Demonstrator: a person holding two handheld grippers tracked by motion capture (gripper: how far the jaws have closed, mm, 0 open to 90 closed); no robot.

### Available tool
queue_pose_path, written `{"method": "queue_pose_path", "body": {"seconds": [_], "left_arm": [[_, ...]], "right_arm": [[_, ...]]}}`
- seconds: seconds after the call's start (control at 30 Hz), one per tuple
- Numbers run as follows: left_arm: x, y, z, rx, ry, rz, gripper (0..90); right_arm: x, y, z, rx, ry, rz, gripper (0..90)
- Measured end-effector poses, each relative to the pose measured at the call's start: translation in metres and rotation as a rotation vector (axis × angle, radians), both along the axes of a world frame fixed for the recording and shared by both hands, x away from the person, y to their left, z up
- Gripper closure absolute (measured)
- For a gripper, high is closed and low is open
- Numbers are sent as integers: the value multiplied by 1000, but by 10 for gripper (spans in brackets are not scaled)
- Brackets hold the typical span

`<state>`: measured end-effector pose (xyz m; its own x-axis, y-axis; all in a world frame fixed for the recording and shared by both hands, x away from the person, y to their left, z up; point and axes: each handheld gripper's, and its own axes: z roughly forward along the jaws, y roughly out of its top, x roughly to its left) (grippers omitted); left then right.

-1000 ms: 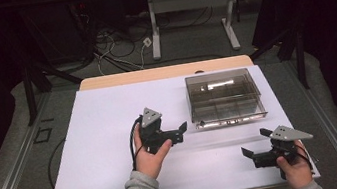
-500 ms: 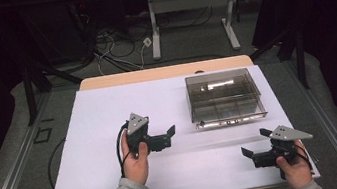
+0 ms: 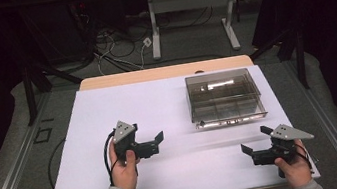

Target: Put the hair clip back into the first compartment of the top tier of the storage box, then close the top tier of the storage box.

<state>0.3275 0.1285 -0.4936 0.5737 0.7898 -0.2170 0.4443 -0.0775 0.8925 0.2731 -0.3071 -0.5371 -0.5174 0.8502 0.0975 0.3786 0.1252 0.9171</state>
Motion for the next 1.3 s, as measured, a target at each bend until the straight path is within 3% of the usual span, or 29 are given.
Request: {"method": "queue_pose_path", "body": {"seconds": [0.07,0.3,0.33,0.37,0.47,0.67,0.9,1.07,1.3], "left_arm": [[1,2,-1,-11,9,0,5],[3,8,-2,-8,18,9,5],[4,8,-2,-8,19,11,5],[3,9,-2,-11,19,14,5],[4,10,-1,-12,18,16,5],[4,11,-1,-15,20,16,5],[5,10,-3,-11,25,14,5],[4,9,-2,-18,25,13,5],[4,8,0,-20,21,7,5]], "right_arm": [[1,1,1,8,14,-15,0],[2,7,0,-60,20,-47,0],[2,8,-1,-58,2,-44,0],[2,8,0,-62,18,-33,0],[3,9,0,-61,4,-28,20],[4,12,0,-42,-2,-48,117],[6,15,2,-42,-15,-35,241],[5,18,5,-26,-45,-45,360],[5,20,10,-9,31,-76,446]]}}
